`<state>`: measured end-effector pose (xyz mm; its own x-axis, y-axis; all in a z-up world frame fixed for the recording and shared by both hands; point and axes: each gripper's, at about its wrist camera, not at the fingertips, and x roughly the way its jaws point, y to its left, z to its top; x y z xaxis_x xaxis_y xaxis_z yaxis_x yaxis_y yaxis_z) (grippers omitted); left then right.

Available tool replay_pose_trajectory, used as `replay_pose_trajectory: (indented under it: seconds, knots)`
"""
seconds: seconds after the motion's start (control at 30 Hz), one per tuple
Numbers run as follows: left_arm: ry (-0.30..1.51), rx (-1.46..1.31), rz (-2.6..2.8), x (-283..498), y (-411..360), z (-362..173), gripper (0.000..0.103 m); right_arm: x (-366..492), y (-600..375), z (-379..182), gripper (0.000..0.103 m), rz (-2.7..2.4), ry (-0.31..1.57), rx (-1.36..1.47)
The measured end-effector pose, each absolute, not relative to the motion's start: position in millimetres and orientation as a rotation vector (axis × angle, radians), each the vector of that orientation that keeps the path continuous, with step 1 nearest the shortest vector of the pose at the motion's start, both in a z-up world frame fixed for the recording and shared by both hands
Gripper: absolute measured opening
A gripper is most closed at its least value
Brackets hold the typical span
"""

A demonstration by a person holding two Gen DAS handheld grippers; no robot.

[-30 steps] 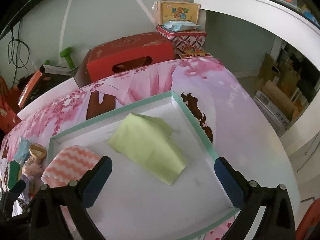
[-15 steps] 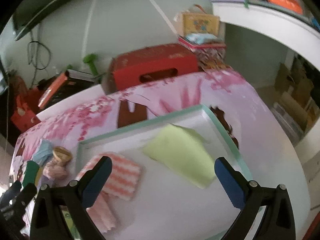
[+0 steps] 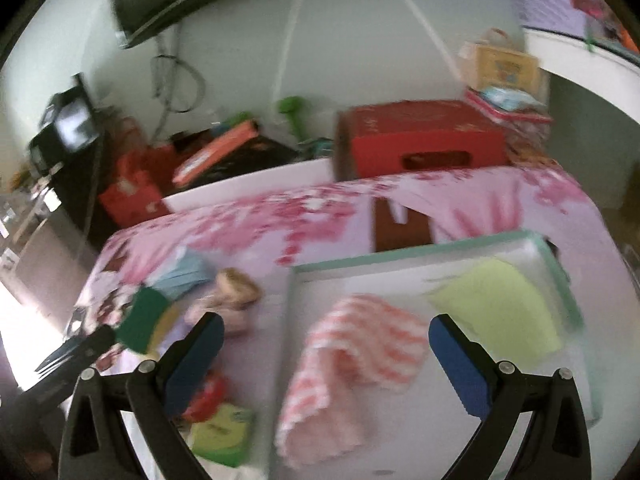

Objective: Organize soft objects
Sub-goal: 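Move the left gripper back to the pile and grasp the leopard scrunchie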

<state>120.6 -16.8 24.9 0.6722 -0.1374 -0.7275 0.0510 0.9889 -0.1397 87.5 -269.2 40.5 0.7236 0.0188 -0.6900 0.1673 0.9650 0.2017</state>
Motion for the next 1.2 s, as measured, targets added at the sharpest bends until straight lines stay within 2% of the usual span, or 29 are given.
replay_pose_trajectory:
  seconds: [0.37, 0.67, 0.97, 1.07, 1.2]
  knots:
    - [0.948, -0.192, -0.103, 113.6, 15.7, 4.0, 0.102, 80.3, -206.5, 28.2, 0.103, 0.044, 0.807, 0.150]
    - [1.071, -0.149, -0.170, 105.6, -2.1, -22.0, 0.102, 74.8, -201.7, 4.7, 0.103, 0.010, 0.912, 0.148]
    - [1.168, -0.139, -0.169, 112.7, -10.8, -46.8, 0.102, 78.1, -195.7, -0.8, 0.103, 0.019, 0.942, 0.120]
    - [1.183, -0.127, -0.173, 113.5, -14.8, -51.1, 0.098, 79.4, -194.1, -2.7, 0.103, 0.024, 0.950, 0.113]
    - [1.197, -0.105, -0.185, 115.6, -22.5, -55.0, 0.080, 80.5, -194.6, -4.7, 0.103, 0.020, 0.958, 0.114]
